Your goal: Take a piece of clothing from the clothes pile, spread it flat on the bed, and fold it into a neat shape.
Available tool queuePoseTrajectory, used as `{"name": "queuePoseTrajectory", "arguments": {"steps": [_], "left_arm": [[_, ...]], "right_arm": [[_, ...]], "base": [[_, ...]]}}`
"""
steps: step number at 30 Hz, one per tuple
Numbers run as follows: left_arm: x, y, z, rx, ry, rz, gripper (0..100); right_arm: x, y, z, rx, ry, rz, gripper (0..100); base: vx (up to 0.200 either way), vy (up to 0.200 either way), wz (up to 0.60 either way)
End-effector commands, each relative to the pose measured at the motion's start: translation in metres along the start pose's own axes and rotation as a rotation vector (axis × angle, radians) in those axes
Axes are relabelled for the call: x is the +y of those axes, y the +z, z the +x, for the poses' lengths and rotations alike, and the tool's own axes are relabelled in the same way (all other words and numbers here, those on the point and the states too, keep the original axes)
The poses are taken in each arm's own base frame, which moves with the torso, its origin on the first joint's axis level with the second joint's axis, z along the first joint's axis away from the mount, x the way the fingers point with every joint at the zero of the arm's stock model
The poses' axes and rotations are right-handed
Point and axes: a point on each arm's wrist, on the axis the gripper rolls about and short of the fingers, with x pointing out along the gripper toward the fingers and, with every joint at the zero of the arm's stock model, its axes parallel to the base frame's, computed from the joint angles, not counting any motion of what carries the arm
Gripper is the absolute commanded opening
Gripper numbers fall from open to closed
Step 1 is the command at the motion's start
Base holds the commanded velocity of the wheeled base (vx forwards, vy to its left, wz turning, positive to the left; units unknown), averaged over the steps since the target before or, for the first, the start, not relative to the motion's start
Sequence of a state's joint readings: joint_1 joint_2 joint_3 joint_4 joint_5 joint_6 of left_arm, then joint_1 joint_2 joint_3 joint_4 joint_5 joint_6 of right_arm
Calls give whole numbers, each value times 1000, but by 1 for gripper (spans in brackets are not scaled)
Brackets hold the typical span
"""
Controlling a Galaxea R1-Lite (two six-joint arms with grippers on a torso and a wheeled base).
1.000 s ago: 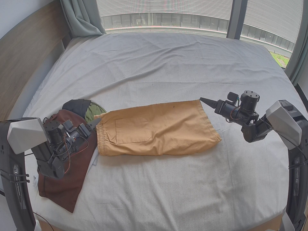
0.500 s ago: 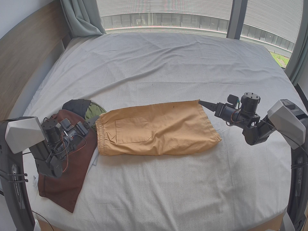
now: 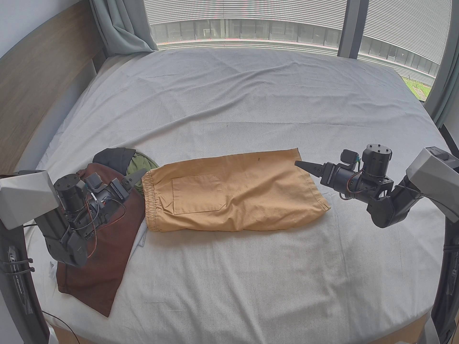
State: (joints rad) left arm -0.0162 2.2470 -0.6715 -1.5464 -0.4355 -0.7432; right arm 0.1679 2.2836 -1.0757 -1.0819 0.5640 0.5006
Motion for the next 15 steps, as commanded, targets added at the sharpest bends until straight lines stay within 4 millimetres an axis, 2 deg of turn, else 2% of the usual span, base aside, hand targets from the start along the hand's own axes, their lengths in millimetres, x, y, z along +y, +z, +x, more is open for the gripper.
{"name": "queuePoseTrajectory", "arguments": {"steps": [1,15], "left_arm": [[-11,1,-4,2,-18,8,100],[-37,-8,-8,36,-66,18,100]], "right_arm": [[8,-11,-8,17,-1,7,100],[19,-45,-31,66,-26,32,100]], "base": [[0,0,0],[0,0,0]]}}
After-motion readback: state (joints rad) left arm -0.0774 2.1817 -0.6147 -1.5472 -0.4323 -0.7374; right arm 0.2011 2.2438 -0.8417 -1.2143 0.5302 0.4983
